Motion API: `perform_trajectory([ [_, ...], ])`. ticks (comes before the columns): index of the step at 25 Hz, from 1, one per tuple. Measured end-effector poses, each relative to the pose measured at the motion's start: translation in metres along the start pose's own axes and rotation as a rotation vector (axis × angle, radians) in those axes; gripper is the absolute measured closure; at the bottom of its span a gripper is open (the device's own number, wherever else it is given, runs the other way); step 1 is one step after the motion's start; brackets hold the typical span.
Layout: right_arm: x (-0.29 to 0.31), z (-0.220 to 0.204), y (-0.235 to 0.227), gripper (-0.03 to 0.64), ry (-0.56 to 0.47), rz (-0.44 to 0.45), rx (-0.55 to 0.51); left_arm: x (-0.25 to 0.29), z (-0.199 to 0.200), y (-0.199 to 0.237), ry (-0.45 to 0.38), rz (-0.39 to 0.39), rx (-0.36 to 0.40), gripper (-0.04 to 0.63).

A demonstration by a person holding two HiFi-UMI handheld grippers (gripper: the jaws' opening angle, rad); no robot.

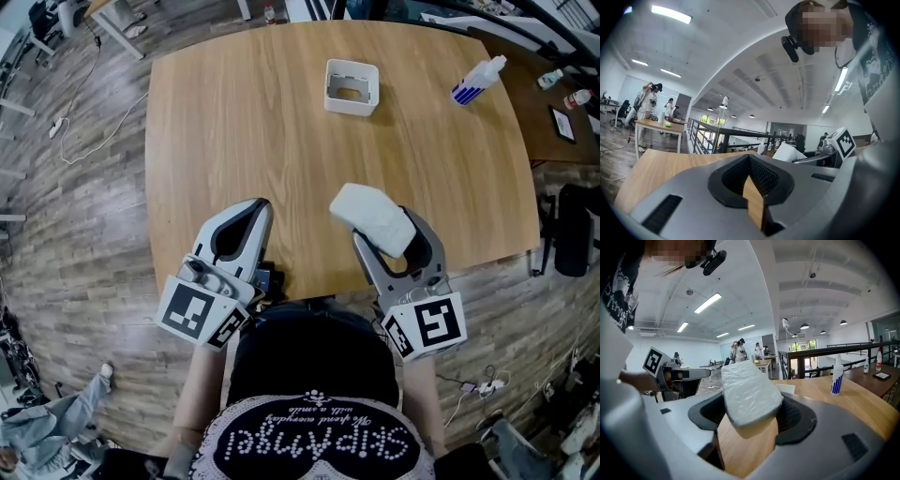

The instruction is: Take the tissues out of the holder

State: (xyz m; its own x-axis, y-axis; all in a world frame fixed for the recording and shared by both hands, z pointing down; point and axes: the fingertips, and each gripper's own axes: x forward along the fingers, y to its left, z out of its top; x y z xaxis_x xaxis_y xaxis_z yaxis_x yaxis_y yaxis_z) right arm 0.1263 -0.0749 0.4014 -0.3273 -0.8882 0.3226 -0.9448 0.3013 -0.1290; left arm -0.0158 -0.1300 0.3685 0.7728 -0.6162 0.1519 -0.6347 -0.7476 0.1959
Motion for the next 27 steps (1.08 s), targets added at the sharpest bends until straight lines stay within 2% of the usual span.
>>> perform_trajectory([
  [27, 0.0044, 0.0036, 0.0042, 0.305, 0.007, 0.024, -0.006, 0.0031, -0.0042, -0.0022, 0.004, -0.014, -0.011, 0.591],
])
